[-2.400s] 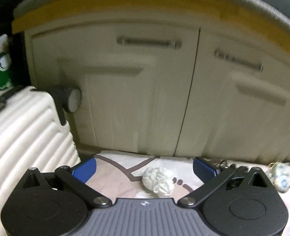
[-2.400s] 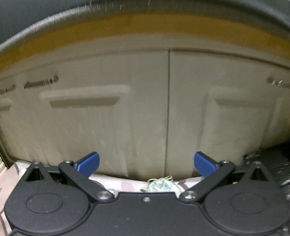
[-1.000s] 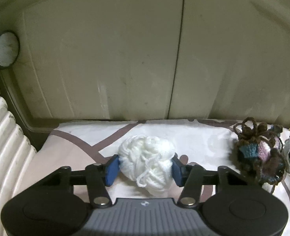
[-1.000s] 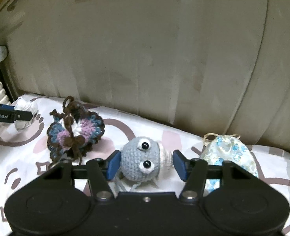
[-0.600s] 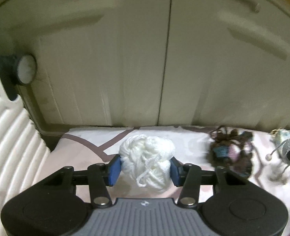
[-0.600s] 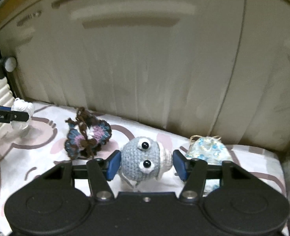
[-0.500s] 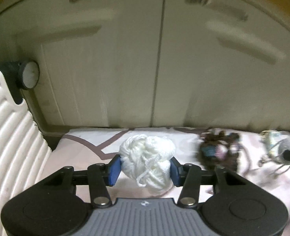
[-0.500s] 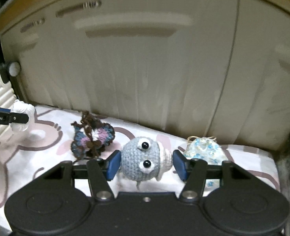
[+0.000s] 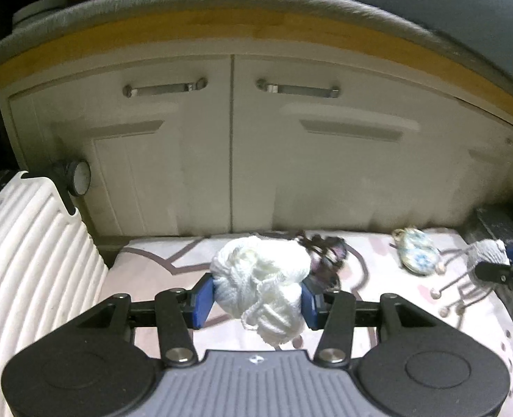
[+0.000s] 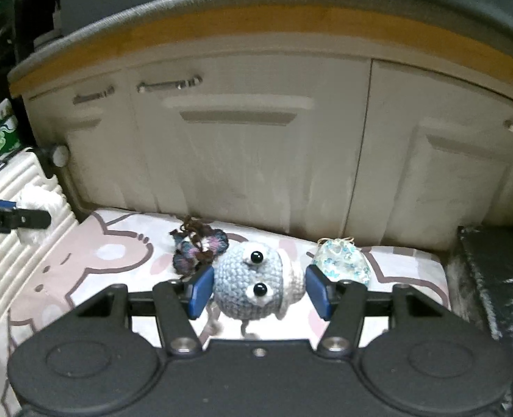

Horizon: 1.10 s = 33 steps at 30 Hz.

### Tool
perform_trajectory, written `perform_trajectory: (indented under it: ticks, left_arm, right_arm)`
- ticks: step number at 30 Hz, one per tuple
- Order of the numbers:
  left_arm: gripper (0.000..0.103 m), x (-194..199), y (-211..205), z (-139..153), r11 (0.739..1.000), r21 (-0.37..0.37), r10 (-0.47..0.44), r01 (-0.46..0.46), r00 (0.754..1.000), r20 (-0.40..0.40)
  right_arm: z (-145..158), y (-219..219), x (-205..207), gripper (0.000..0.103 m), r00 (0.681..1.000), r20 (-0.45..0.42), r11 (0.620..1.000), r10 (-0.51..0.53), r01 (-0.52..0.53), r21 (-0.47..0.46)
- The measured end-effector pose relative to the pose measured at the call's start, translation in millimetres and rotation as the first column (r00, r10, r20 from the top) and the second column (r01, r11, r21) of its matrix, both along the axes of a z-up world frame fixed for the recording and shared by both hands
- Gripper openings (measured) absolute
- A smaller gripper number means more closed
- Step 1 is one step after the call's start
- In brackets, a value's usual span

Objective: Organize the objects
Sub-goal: 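Carry the yarn ball with the left gripper while the right gripper carries the doll to the box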

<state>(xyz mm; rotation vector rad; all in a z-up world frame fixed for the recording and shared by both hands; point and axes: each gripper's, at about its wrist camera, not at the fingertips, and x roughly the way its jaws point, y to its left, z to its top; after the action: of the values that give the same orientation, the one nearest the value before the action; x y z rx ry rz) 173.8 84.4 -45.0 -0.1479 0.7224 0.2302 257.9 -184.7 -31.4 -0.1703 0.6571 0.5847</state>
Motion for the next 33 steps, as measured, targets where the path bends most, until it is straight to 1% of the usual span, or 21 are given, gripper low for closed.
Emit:
perform_trajectory:
  ticks: [10,13,20,25,33]
  left_arm:
    - [0.051,-46,-38,29,0.999,0.018,-0.051,0.051,0.999,-0.005]
    - [0.051,-56,-47,35,0.998,0.019,-0.057,0.057,0.998,-0.006]
    - [0.051,-75,-64,43,0.998,-0.007,-0.058,0.058,0.998,-0.005]
    - [0.051,-83,-82,34,0.996,-0.036,-0.082,0.081,0.996,-0.043]
    - [0.051,-92,-107,1,0.984,-0.095,-0.163,0.152,0.978,-0.129]
  right_arm:
    - [35,-19,-55,0.059,1.000,0.008,1.000,-0.008,0.008,0.018]
    - [41,-25,-68,0.059,1.000,0.003,0.999,-0.008,0.008,0.034]
    - [47,-32,-90,0.059,1.000,-0.006,0.999,-0.005,0.005,0.052]
    - [47,-36,-101,0.059,1.000,-0.018,0.998,0.007,-0.006,0.057]
    - [36,-33,-106,0.059,0.997,-0.066,0.998,0.037,-0.034,0.049]
